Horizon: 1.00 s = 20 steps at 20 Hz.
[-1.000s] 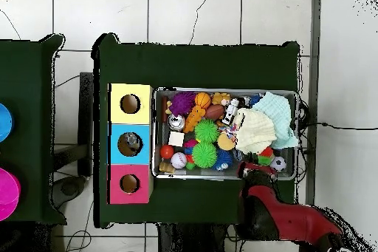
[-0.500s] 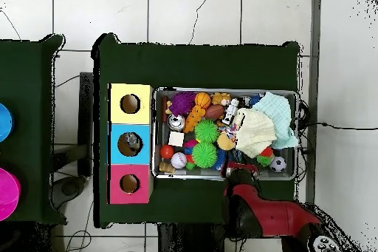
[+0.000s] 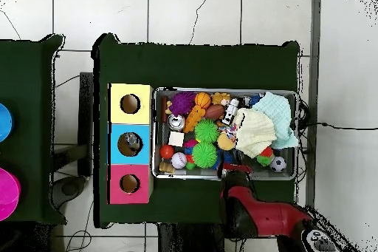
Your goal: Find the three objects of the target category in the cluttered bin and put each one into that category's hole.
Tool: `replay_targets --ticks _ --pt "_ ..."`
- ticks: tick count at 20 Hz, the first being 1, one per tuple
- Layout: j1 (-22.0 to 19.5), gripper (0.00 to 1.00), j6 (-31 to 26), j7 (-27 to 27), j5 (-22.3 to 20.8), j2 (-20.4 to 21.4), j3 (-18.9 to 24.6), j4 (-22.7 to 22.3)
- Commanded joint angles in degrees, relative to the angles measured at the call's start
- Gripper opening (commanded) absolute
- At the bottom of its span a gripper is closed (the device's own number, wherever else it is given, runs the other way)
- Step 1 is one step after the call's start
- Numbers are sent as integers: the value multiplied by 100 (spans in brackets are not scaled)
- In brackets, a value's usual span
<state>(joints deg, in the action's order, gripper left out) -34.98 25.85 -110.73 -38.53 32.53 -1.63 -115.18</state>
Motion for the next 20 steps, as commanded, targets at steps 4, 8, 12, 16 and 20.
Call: replay_targets --ticks 4,8,12,16,20 --pt "-87 100 565 -441 127 -625 -98 954" --pt "-84 100 602 -444 140 -666 -164 963" --pt "-35 100 378 -554 369 -828 -335 905" --pt "-11 100 252 -572 399 -778 -404 912" --pt "-17 100 251 -574 360 -800 -425 943"
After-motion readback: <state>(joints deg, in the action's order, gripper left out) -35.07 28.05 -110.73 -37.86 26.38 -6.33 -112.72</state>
